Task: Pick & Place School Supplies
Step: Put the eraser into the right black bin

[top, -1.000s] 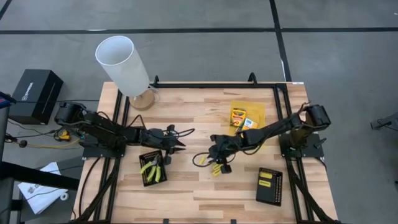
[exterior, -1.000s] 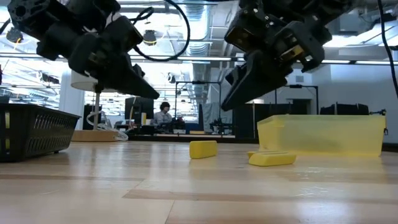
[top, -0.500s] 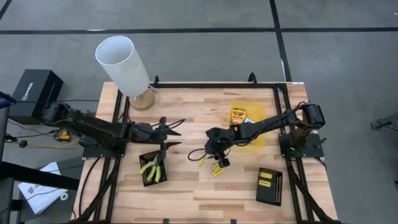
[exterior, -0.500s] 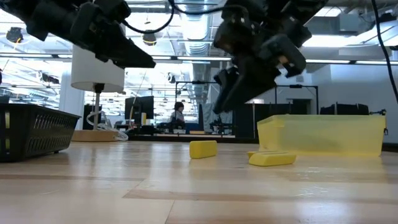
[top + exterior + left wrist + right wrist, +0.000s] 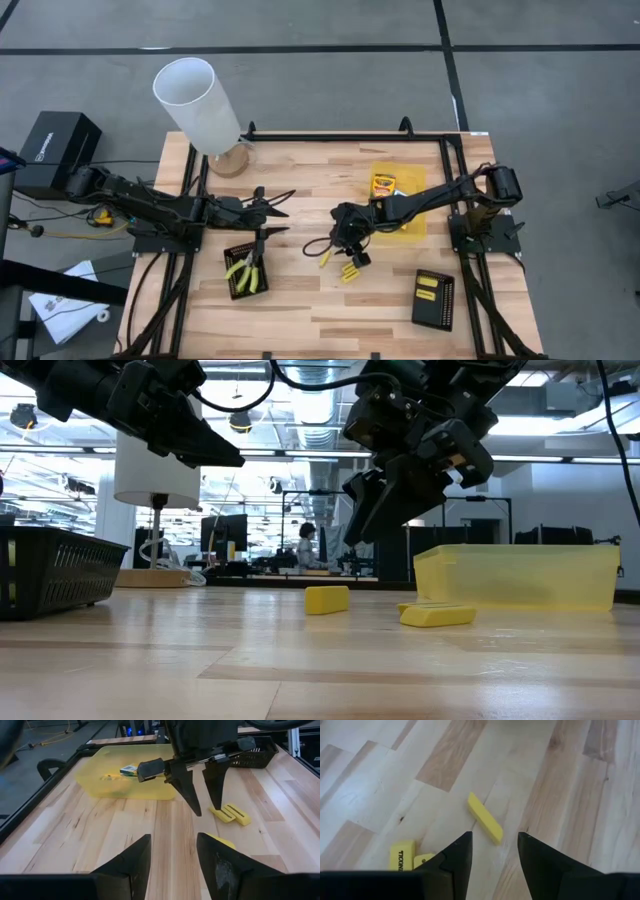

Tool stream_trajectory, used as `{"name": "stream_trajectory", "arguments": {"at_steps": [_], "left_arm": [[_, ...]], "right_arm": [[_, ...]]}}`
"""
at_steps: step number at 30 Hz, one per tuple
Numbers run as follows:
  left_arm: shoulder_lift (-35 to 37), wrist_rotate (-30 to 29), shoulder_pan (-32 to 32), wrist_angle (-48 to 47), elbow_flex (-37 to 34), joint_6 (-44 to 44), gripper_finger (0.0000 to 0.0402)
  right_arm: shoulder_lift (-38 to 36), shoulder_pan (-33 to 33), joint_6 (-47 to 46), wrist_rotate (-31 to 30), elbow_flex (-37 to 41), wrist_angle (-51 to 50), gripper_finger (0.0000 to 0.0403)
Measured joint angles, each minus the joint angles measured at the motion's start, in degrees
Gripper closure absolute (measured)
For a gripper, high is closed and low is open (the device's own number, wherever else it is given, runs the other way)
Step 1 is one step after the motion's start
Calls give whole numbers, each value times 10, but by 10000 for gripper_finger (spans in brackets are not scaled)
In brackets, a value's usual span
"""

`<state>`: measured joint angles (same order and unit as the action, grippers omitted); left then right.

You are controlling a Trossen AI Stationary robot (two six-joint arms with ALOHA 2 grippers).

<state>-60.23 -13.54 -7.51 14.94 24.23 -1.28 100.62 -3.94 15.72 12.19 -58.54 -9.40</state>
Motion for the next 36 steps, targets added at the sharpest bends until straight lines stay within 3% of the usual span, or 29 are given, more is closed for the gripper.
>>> {"name": "stream_trajectory", "arguments": {"at_steps": [5, 8, 10, 15, 20, 36], "left_arm": [[0, 0, 0, 0, 0, 2, 250], [0, 0, 0, 0, 0, 2, 248], [0, 1, -1, -1, 0, 4, 247], [0, 2, -1, -19, 1, 12, 247], [11, 3, -2, -40, -1, 16, 247], [12, 3, -2, -38, -9, 15, 247]], "right_arm": [[21, 4, 9, 3, -13, 7, 254], [65, 7, 25, 17, -60, 21, 254], [85, 8, 33, 18, -85, -52, 254], [143, 8, 63, 33, -180, -107, 255], [176, 7, 74, 53, -222, -167, 255], [178, 6, 83, 74, -225, -206, 255]]}}
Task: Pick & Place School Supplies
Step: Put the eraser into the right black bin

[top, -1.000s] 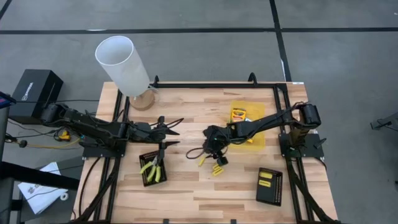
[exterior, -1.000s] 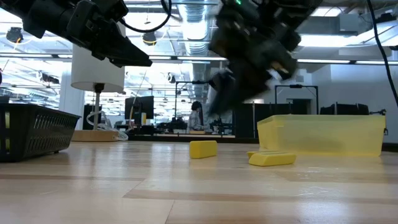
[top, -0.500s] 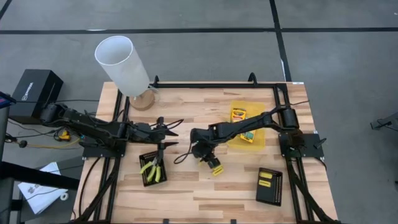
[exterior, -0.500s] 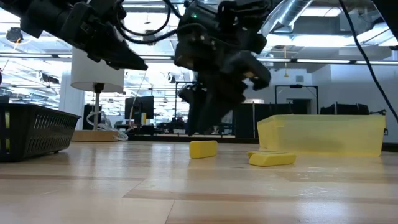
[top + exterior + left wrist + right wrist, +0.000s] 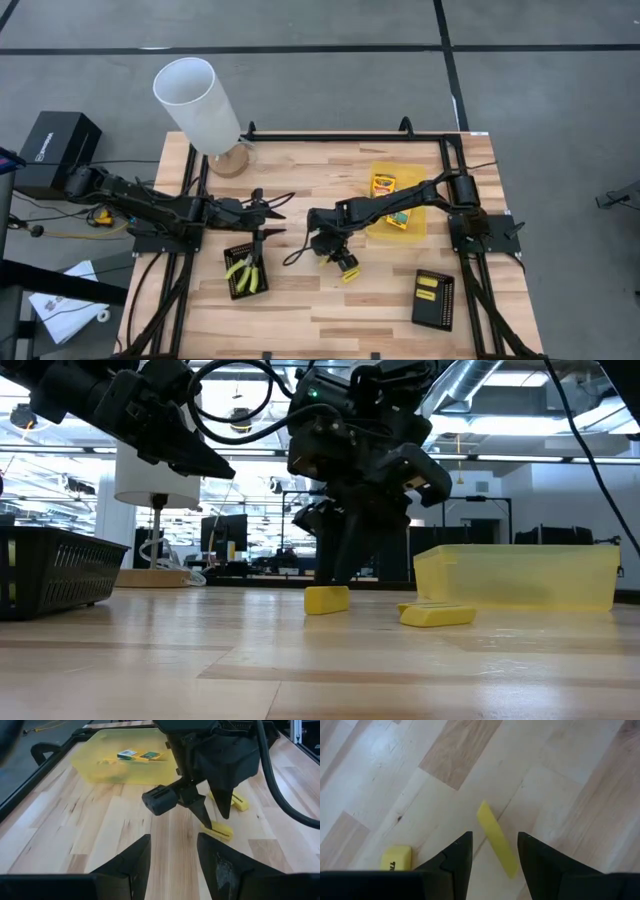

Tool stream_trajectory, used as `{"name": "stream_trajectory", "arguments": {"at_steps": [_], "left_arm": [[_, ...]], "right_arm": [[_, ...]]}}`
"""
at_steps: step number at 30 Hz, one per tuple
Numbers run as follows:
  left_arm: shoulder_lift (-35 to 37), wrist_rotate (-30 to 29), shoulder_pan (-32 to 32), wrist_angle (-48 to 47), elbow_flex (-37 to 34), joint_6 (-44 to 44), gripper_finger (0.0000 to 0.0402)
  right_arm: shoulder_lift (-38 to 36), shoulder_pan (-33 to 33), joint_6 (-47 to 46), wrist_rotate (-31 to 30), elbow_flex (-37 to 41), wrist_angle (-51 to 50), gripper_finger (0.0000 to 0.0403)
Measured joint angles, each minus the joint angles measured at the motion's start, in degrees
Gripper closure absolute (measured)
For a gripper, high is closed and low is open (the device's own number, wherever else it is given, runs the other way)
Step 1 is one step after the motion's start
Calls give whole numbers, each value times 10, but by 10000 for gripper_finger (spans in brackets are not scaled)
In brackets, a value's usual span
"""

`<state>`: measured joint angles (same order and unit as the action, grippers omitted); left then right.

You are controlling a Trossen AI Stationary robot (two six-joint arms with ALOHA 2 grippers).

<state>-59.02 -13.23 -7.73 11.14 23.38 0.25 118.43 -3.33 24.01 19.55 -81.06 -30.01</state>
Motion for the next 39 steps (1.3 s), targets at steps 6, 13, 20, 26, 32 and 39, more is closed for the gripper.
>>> {"name": "stream_trajectory", "arguments": {"at_steps": [6, 13, 20, 26, 32, 39], "left_arm": [[0, 0, 0, 0, 0, 0, 247], [0, 0, 0, 0, 0, 0, 247], [0, 0, 0, 0, 0, 0, 247], [0, 0, 0, -1, 0, 0, 247], [0, 0, 0, -1, 0, 0, 247], [0, 0, 0, 0, 0, 0, 247]], "right_arm": [[0, 0, 0, 0, 0, 1, 255], [0, -1, -4, 0, 0, 3, 264], [17, -1, -15, 0, 2, 6, 280], [41, -2, -17, 5, -3, 16, 264], [42, -2, 38, -3, -2, 18, 351], [41, -1, 64, -7, -2, 4, 377]]}}
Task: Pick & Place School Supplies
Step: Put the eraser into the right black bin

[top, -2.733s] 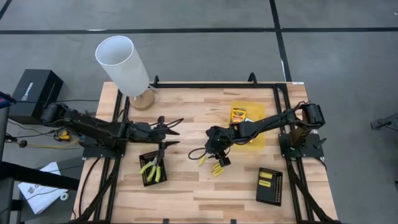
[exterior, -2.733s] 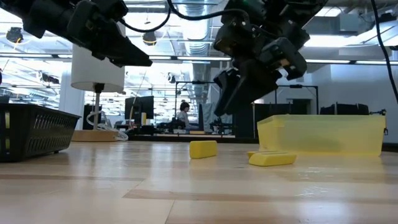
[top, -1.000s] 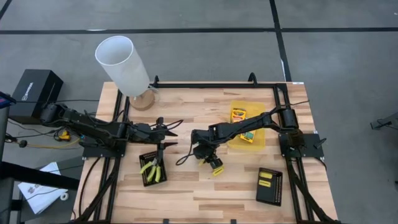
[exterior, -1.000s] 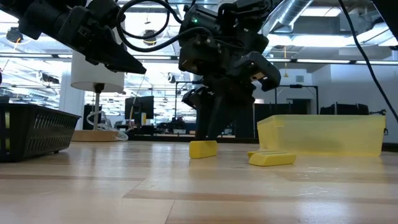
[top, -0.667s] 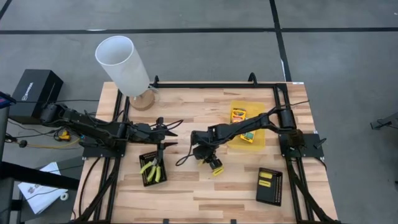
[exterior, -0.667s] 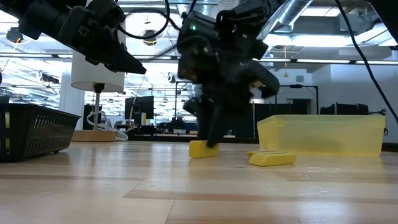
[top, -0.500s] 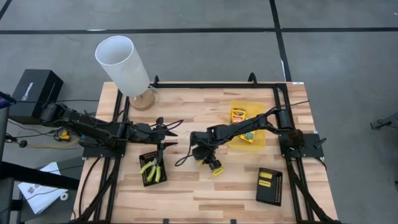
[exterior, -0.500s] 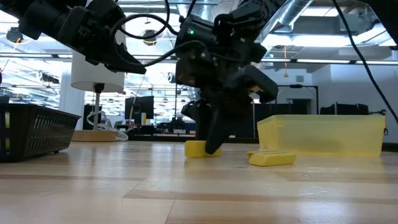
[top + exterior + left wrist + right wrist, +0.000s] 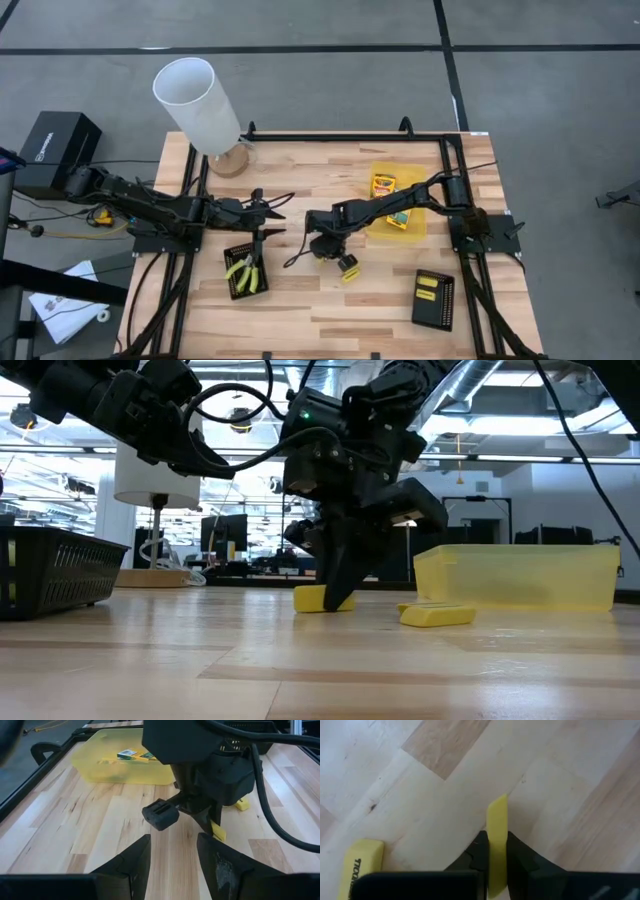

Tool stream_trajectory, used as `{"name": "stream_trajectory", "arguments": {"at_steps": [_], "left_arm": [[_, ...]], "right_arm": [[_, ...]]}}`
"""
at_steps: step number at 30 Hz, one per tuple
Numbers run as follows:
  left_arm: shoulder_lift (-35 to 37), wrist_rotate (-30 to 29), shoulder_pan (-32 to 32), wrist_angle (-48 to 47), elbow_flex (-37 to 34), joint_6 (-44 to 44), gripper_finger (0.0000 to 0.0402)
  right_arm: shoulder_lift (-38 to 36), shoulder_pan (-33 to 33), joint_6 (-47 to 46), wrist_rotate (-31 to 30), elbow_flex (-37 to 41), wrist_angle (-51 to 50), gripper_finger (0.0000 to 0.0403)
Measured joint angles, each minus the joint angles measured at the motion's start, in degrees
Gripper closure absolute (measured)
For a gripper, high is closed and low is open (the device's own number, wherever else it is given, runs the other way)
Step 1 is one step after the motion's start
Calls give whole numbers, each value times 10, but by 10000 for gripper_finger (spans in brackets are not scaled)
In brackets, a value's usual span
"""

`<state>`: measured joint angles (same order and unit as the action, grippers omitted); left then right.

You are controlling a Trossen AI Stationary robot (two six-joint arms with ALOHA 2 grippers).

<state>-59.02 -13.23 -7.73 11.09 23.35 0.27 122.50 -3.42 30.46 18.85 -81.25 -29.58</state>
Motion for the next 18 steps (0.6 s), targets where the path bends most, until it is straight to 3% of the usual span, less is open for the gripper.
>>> {"name": "stream_trajectory", "arguments": {"at_steps": [10, 18], "left_arm": [[0, 0, 0, 3, 0, 0, 247], [0, 6, 0, 8, 0, -14, 247]], "right_arm": [[-69, -9, -10, -22, -51, -168, 377], [-178, -39, -126, -76, -57, -316, 377]]}}
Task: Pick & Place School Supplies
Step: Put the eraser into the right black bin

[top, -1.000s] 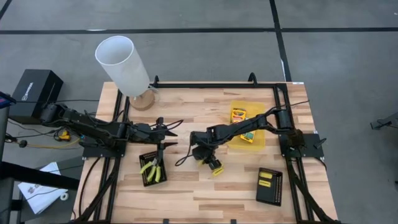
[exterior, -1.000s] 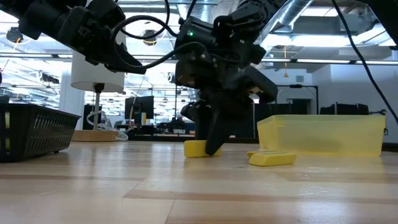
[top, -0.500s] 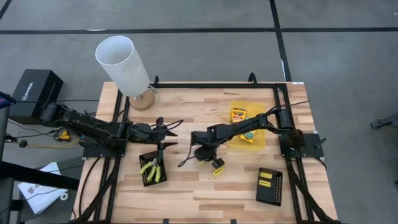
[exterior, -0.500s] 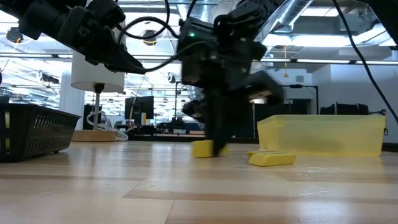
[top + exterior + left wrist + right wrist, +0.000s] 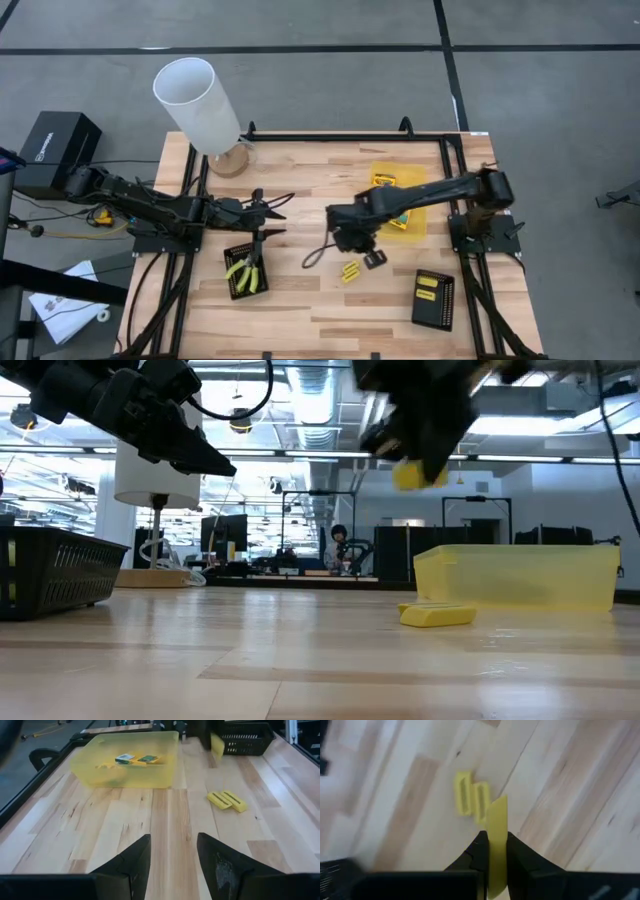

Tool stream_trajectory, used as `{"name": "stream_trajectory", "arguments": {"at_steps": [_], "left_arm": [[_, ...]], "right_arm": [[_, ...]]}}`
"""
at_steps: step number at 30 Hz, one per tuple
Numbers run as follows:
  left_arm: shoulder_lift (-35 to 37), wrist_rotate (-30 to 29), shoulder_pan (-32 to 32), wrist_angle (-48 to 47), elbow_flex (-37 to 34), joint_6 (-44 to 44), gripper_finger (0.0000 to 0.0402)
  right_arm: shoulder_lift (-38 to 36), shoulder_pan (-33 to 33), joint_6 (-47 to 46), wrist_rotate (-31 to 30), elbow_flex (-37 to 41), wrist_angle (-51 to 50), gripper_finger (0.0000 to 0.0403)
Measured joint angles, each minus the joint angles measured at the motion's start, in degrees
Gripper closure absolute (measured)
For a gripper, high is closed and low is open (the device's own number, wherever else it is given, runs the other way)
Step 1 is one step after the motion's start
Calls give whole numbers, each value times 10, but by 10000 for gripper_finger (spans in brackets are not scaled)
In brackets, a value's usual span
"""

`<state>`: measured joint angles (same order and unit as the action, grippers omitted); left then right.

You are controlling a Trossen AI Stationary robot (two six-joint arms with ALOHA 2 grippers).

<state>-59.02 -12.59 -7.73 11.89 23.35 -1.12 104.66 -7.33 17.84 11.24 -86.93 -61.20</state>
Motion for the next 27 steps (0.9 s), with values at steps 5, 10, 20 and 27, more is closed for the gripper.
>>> {"name": "stream_trajectory", "arguments": {"at_steps": [5, 10, 20, 27], "left_arm": [[0, 6, -1, 1, 0, 0, 247], [0, 12, -1, 2, 0, -1, 247], [0, 20, -1, 7, 0, -1, 247], [0, 20, -1, 12, 0, 0, 247]], "right_arm": [[-53, -41, -101, -13, 36, -70, 377], [-129, -91, -233, -23, 138, -72, 377], [-280, -237, -526, -24, 349, 44, 377], [-317, -341, -672, -55, 407, 88, 377]]}}
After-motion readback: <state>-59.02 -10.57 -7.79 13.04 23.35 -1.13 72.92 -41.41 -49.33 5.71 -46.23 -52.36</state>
